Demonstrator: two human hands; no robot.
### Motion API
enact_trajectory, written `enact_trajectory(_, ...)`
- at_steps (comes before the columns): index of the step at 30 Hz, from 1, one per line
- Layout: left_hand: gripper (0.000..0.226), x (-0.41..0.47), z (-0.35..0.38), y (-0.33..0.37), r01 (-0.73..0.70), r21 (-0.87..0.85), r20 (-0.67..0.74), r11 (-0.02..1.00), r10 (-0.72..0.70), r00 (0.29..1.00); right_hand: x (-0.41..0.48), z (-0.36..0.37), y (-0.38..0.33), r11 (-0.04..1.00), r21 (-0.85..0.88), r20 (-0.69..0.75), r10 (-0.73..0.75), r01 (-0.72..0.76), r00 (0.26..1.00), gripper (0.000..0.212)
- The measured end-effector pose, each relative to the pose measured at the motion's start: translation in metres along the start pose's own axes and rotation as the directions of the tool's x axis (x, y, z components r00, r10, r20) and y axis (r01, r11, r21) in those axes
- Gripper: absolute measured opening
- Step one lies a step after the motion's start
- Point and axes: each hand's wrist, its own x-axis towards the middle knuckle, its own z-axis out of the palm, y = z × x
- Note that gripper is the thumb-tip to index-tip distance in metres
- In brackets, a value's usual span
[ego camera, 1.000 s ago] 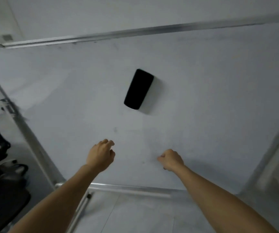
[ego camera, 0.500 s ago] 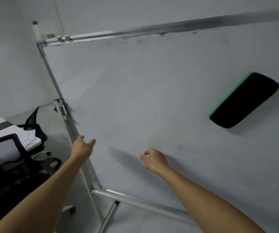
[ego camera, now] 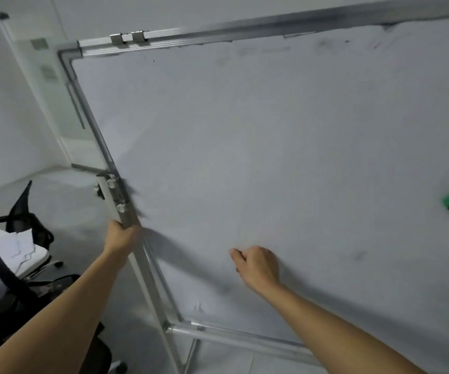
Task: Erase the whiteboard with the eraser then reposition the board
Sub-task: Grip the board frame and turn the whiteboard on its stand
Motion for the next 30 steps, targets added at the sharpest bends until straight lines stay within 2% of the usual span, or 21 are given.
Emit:
enact_trajectory(2,0.007,0.026,0.001,-0.002,-0.059,-0.019,0.084,0.998,0.06,0.995,0.013,0.006,-0.008,0.998,0.033,-0.035,0.061,-0.06,0.998,0.058)
enact_trajectory(5,0.041,0.104,0.016,-0.029,-0.089,0.055,0.214,0.995,0.075,0.974,0.031,0.013,-0.016,0.981,0.089,-0.071,0.179,-0.173,0.981,0.056)
enact_trajectory(9,0.032,0.167,0.051,-0.028,-0.179,0.098,0.366,0.979,0.132,0.921,0.06,0.018,-0.029,0.947,0.132,-0.136,0.31,-0.293,0.941,0.049)
enact_trajectory(12,0.036,0.195,0.083,-0.022,-0.215,0.069,0.45,0.974,0.162,0.878,0.079,0.013,-0.03,0.917,0.16,-0.083,0.382,-0.366,0.921,0.038)
enact_trajectory(15,0.041,0.201,0.105,-0.002,-0.23,0.048,0.513,0.972,0.174,0.84,0.1,0.007,-0.024,0.894,0.17,-0.049,0.428,-0.415,0.902,0.04)
enact_trajectory(19,0.033,0.194,0.117,0.032,-0.246,0.012,0.55,0.969,0.2,0.811,0.132,0.004,-0.015,0.882,0.132,-0.09,0.466,-0.453,0.88,0.038)
enact_trajectory(21,0.031,0.189,0.116,0.05,-0.24,-0.004,0.577,0.971,0.199,0.792,0.144,0.004,-0.011,0.874,0.123,-0.116,0.482,-0.469,0.868,0.038)
enact_trajectory(23,0.018,0.192,0.116,0.062,-0.225,-0.012,0.62,0.974,0.184,0.763,0.154,0.004,-0.008,0.87,0.126,-0.139,0.492,-0.477,0.86,0.039)
enact_trajectory(27,0.028,0.207,0.115,0.073,-0.137,-0.033,0.661,0.99,0.124,0.74,0.168,0.007,-0.006,0.868,0.13,-0.163,0.496,-0.479,0.853,0.04)
enact_trajectory(30,0.03,0.221,0.113,0.09,0.024,-0.161,0.6,0.987,0.079,0.796,0.173,0.006,-0.01,0.853,0.12,-0.15,0.521,-0.508,0.84,0.044)
